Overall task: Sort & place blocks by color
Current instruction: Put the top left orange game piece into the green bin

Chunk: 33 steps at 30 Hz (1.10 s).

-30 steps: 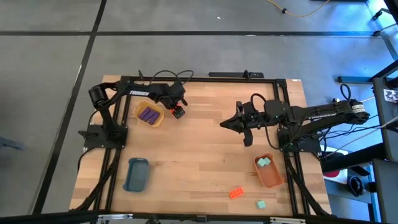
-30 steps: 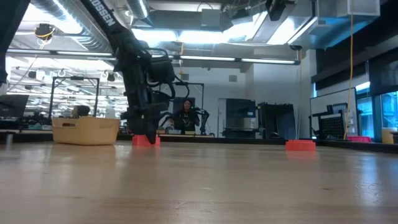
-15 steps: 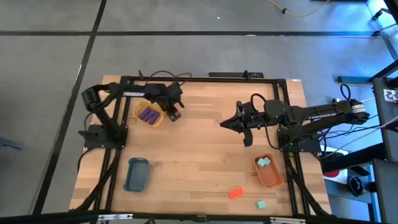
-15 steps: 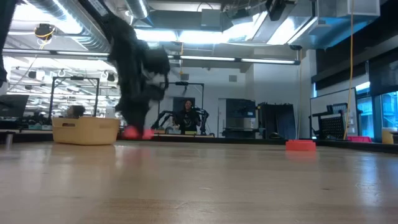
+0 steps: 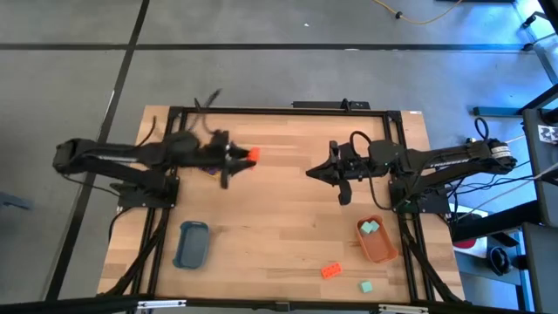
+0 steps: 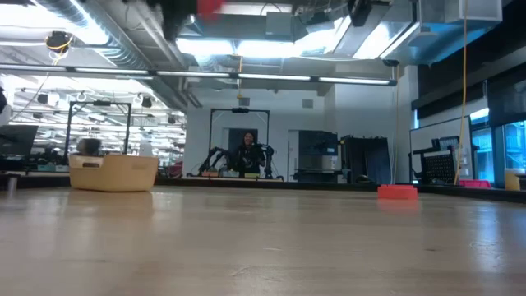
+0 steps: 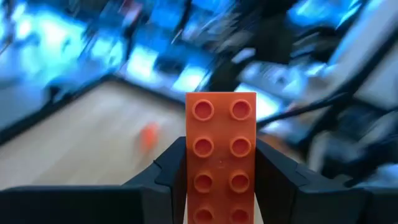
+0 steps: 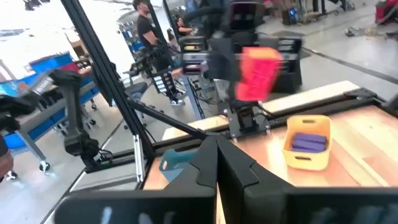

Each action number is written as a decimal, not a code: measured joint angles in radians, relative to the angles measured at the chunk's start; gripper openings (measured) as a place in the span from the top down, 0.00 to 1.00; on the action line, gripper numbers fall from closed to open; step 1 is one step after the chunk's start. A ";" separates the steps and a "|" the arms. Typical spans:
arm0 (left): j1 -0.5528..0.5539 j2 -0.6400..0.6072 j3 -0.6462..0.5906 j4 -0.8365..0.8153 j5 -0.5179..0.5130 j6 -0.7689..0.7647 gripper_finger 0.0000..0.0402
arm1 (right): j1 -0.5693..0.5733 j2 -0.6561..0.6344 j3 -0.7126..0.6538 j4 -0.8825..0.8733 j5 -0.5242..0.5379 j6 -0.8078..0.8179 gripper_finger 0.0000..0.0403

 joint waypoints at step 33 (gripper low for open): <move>-0.173 -0.115 -0.094 0.169 -0.100 0.097 0.68 | 0.001 0.007 0.000 0.037 0.051 -0.031 0.94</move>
